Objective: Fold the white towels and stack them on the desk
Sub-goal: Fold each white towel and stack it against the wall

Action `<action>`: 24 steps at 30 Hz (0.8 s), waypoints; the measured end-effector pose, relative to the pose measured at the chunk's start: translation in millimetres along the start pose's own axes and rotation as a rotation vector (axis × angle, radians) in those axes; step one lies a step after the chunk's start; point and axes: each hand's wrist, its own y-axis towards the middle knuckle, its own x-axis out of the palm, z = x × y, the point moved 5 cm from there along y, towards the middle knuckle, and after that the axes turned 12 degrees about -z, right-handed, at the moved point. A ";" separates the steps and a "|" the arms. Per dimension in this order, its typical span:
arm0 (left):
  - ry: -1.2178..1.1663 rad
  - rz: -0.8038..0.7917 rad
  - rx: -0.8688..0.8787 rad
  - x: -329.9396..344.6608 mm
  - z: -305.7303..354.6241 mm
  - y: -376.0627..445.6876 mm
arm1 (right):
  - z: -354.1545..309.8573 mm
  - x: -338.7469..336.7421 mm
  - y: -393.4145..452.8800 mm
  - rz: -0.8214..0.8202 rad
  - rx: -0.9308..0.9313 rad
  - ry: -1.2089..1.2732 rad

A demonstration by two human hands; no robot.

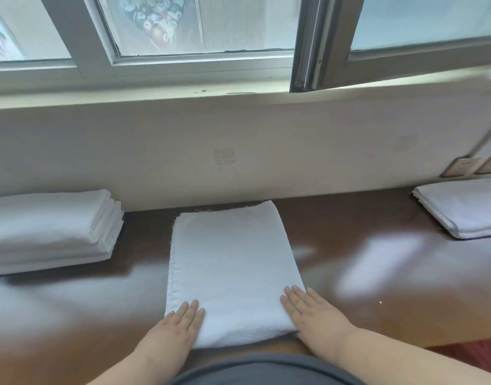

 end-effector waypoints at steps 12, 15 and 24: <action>-0.087 0.073 -0.076 -24.7 -16.1 -18.7 | -0.4 -13.4 1.5 -0.180 0.009 0.000; -0.114 -0.014 -0.106 -28.6 -25.7 -25.5 | 6.3 -16.6 -6.0 -0.202 0.045 0.231; -0.726 0.030 -0.125 -55.8 -80.5 -53.2 | 37.4 -46.8 -22.5 -0.082 0.189 0.837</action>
